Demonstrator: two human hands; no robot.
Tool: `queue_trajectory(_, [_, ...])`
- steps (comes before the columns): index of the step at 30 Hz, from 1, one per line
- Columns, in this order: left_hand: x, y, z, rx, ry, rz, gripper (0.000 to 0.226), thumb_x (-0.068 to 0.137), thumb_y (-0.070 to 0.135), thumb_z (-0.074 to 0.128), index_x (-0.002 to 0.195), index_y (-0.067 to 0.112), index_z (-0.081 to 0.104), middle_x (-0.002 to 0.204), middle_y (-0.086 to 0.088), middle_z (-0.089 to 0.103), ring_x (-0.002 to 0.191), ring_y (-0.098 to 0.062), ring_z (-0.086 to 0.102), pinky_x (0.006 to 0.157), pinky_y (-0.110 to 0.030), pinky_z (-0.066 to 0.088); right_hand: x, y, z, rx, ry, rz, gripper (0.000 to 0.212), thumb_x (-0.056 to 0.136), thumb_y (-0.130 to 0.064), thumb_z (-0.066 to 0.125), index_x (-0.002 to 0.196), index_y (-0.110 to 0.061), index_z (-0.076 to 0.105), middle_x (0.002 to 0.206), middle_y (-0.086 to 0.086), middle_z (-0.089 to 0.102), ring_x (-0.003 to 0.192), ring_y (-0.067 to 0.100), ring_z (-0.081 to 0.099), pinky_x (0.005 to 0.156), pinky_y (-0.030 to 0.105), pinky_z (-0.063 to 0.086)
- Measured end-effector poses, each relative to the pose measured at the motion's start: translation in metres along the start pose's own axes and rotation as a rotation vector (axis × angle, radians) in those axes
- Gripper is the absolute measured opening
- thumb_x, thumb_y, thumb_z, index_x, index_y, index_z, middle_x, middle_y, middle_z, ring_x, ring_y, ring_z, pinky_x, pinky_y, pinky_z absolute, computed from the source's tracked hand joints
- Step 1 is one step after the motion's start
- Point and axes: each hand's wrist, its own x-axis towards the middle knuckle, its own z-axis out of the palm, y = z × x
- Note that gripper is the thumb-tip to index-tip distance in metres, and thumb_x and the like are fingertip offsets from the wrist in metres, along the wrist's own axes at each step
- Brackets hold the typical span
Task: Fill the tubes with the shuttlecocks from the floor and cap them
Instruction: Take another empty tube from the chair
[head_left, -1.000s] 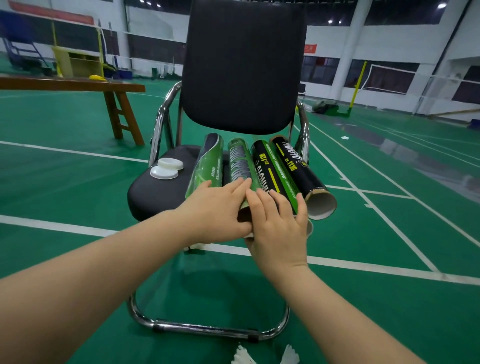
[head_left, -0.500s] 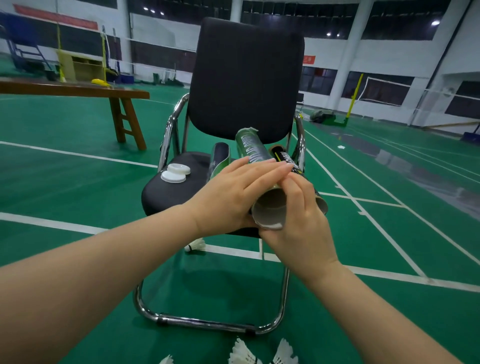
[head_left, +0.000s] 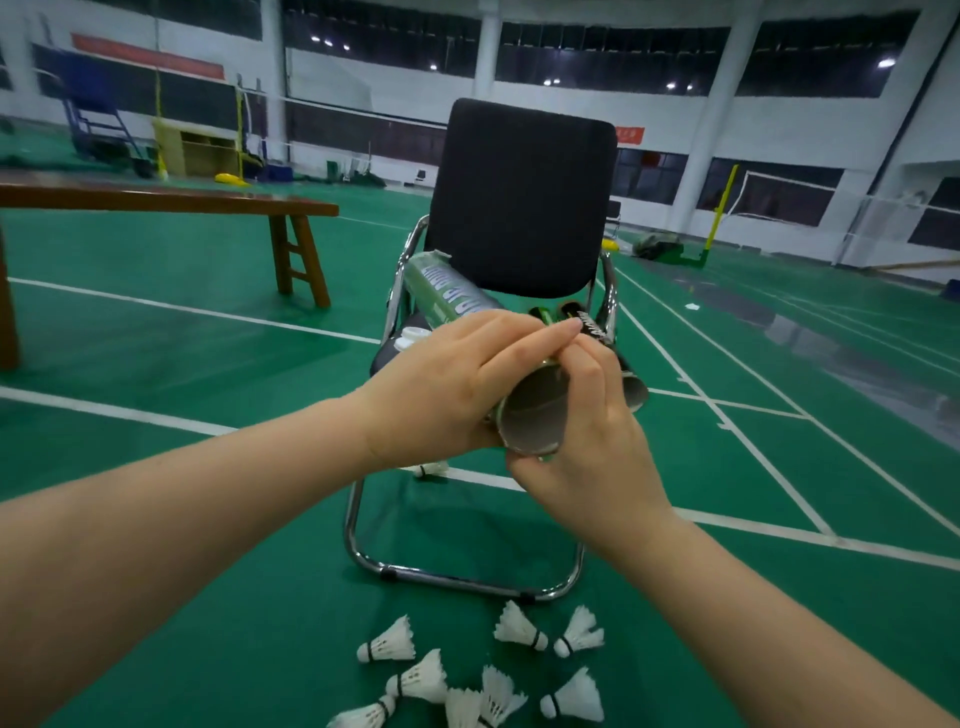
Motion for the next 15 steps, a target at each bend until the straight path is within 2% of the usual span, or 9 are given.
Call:
queue_trajectory(2, [-0.028, 0.009, -0.022, 0.032, -0.064, -0.038, 0.08, 0.073, 0.031, 0.069, 0.137, 0.005, 0.027, 0.12, -0.019, 0.054, 0.11, -0.026, 0.046, 0.099, -0.032, 0.035, -0.008, -0.027, 0.007, 0.115, -0.065, 0.002, 0.071, 0.061, -0.018, 0.063, 0.124, -0.014, 0.03, 0.125, 0.001, 0.032, 0.115, 0.018, 0.038, 0.093, 0.01, 0.028])
queue_trajectory(4, [-0.059, 0.02, -0.038, 0.031, -0.127, -0.102, 0.086, 0.067, 0.03, 0.073, 0.137, 0.005, 0.028, 0.118, -0.02, 0.055, 0.107, -0.027, 0.046, 0.097, -0.032, 0.035, -0.02, -0.049, 0.019, 0.237, -0.159, 0.011, 0.068, 0.063, -0.023, 0.06, 0.124, -0.017, 0.03, 0.124, 0.007, 0.038, 0.112, 0.016, 0.039, 0.092, 0.016, 0.034])
queue_trajectory(7, [-0.111, 0.037, -0.047, -0.026, -0.222, -0.235, 0.095, 0.06, 0.024, 0.08, 0.137, 0.004, 0.028, 0.115, -0.021, 0.056, 0.102, -0.025, 0.046, 0.089, -0.029, 0.036, -0.043, -0.075, 0.047, 0.355, -0.333, 0.084, 0.074, 0.06, -0.019, 0.066, 0.123, -0.024, 0.027, 0.123, 0.015, 0.043, 0.107, 0.017, 0.04, 0.087, 0.024, 0.038])
queue_trajectory(9, [-0.145, 0.046, -0.045, -0.071, -0.296, -0.335, 0.102, 0.054, 0.022, 0.085, 0.137, 0.006, 0.027, 0.115, -0.02, 0.057, 0.1, -0.024, 0.049, 0.085, -0.028, 0.039, -0.063, -0.086, 0.069, 0.378, -0.435, 0.11, 0.08, 0.061, -0.017, 0.072, 0.128, -0.017, 0.028, 0.124, 0.015, 0.042, 0.108, 0.017, 0.04, 0.088, 0.025, 0.038])
queue_trajectory(11, [-0.174, 0.051, -0.042, -0.085, -0.38, -0.402, 0.107, 0.05, 0.022, 0.086, 0.138, 0.01, 0.027, 0.115, -0.017, 0.058, 0.098, -0.025, 0.056, 0.08, -0.029, 0.046, -0.081, -0.093, 0.091, 0.384, -0.511, 0.162, 0.081, 0.064, -0.015, 0.076, 0.132, -0.005, 0.033, 0.128, 0.014, 0.041, 0.109, 0.021, 0.043, 0.087, 0.032, 0.042])
queue_trajectory(13, [-0.198, 0.05, -0.036, -0.088, -0.461, -0.444, 0.11, 0.046, 0.023, 0.085, 0.138, 0.012, 0.027, 0.113, -0.013, 0.059, 0.091, -0.027, 0.062, 0.07, -0.032, 0.053, -0.095, -0.099, 0.11, 0.404, -0.568, 0.238, 0.081, 0.066, -0.017, 0.076, 0.133, -0.003, 0.033, 0.13, 0.011, 0.039, 0.11, 0.025, 0.047, 0.089, 0.036, 0.044])
queue_trajectory(15, [-0.218, 0.047, -0.027, -0.099, -0.518, -0.468, 0.11, 0.045, 0.025, 0.084, 0.139, 0.014, 0.026, 0.11, -0.011, 0.06, 0.088, -0.025, 0.063, 0.066, -0.03, 0.054, -0.107, -0.102, 0.129, 0.441, -0.619, 0.301, 0.079, 0.068, -0.016, 0.076, 0.133, -0.003, 0.033, 0.13, 0.011, 0.039, 0.113, 0.026, 0.047, 0.093, 0.037, 0.042])
